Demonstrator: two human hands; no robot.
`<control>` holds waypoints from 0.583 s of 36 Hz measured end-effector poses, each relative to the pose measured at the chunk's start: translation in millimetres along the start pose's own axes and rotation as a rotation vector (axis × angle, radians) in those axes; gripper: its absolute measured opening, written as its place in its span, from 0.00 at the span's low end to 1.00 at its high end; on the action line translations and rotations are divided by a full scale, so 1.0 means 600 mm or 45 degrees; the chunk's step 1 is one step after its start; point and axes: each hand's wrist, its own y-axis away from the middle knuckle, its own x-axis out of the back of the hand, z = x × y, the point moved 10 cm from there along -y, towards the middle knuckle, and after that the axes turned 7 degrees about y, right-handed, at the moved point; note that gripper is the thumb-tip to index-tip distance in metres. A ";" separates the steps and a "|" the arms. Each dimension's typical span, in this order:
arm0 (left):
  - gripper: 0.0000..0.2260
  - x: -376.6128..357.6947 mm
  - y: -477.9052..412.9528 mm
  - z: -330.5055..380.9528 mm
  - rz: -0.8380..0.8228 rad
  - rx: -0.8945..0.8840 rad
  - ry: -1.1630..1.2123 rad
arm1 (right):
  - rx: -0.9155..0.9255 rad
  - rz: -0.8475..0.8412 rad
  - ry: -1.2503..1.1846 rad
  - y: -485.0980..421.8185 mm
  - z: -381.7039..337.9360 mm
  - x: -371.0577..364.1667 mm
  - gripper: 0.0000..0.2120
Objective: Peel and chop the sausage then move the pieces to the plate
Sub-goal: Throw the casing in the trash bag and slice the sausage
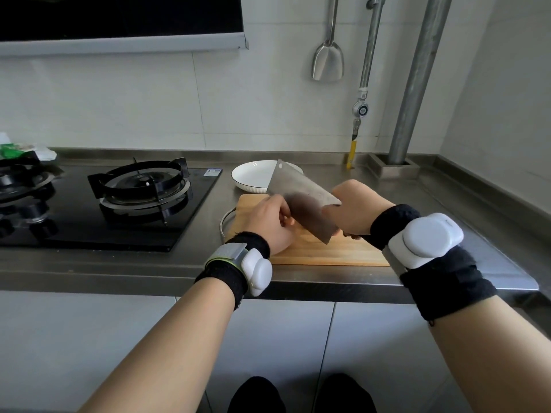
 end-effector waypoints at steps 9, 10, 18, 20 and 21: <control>0.05 0.002 -0.004 -0.001 0.052 -0.048 0.054 | -0.186 -0.087 -0.553 -0.013 0.069 -0.040 0.11; 0.05 0.001 -0.004 -0.004 0.051 -0.048 0.052 | -0.209 -0.103 -0.634 -0.014 0.075 -0.048 0.12; 0.05 -0.004 -0.008 -0.011 0.053 -0.048 0.024 | -0.390 -0.274 -1.075 -0.016 0.097 -0.090 0.11; 0.06 -0.004 -0.007 -0.010 0.056 -0.048 0.024 | -0.408 -0.307 -1.125 -0.017 0.101 -0.095 0.12; 0.06 -0.003 -0.007 -0.009 0.056 -0.050 0.018 | -0.411 -0.324 -1.147 -0.018 0.100 -0.098 0.12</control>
